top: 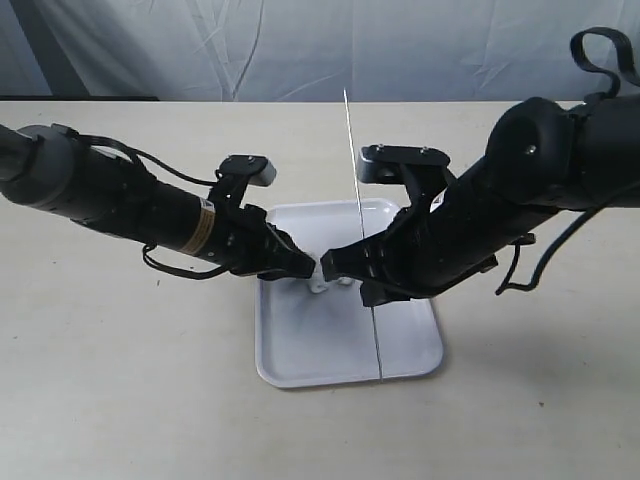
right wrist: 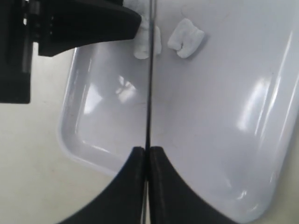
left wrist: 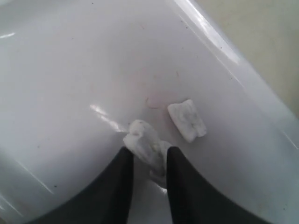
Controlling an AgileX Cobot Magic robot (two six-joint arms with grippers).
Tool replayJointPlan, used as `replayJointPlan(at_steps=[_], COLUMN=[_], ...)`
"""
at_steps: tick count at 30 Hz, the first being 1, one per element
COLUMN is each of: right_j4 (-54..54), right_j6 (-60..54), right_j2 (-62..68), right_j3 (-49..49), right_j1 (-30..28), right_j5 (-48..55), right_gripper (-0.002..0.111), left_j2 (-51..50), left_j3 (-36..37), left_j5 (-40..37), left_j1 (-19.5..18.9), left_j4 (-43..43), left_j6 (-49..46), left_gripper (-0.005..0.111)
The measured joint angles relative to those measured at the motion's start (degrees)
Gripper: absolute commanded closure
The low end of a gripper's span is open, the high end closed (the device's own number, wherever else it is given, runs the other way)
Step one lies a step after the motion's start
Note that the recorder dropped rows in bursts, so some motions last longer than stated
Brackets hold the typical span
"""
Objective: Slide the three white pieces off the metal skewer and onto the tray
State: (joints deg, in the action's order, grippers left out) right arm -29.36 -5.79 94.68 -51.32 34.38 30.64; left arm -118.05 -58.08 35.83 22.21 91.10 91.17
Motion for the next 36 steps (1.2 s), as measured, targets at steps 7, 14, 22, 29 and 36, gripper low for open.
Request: replayJointPlan(at_steps=[7, 14, 22, 29, 36], right_j4=[0.5, 1.5, 1.8, 1.8, 1.7], right_j6=[0.2, 0.3, 0.4, 0.6, 0.9], right_j2=[4.2, 7.2, 10.5, 11.4, 11.4], right_j3=[-0.8, -0.8, -0.8, -0.8, -0.8], right_j1=[0.0, 0.0, -0.4, -0.4, -0.4], right_j5=[0.1, 0.3, -0.5, -2.1, -2.5], right_gripper=[0.109, 0.109, 0.109, 0.109, 0.084], left_j2=[-0.1, 1.1, 10.6, 18.6, 24.8], left_j3=[0.0, 0.0, 0.0, 0.0, 0.0], left_j5=[-0.8, -0.7, 2.0, 2.9, 6.2], left_j1=[0.0, 0.0, -2.5, -5.5, -9.0], left_j4=[0.0, 0.3, 2.8, 8.2, 8.5], left_j6=[0.0, 0.0, 1.9, 7.9, 10.7], left_gripper=[0.071, 0.07, 0.051, 0.051, 0.051])
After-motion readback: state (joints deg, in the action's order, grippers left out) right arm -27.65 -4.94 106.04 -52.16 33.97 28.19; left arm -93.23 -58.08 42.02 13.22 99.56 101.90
